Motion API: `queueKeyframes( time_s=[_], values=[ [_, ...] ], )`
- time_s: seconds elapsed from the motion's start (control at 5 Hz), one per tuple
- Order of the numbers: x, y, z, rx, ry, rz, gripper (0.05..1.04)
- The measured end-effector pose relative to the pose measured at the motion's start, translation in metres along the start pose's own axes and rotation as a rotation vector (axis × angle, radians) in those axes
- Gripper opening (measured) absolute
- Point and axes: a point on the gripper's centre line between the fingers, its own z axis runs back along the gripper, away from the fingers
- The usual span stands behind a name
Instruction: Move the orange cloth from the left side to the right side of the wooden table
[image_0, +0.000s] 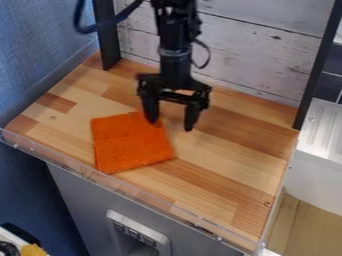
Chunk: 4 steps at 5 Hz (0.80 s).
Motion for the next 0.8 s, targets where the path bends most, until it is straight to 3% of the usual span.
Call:
queueKeyframes(
  time_s=[0.4, 0.8],
  values=[
    [-0.019, 0.02, 0.001, -0.022, -0.093, 0.184, 0.997],
    [-0.023, 0.026, 0.001, -0.014, -0.109, 0.301, 0.999]
  ],
)
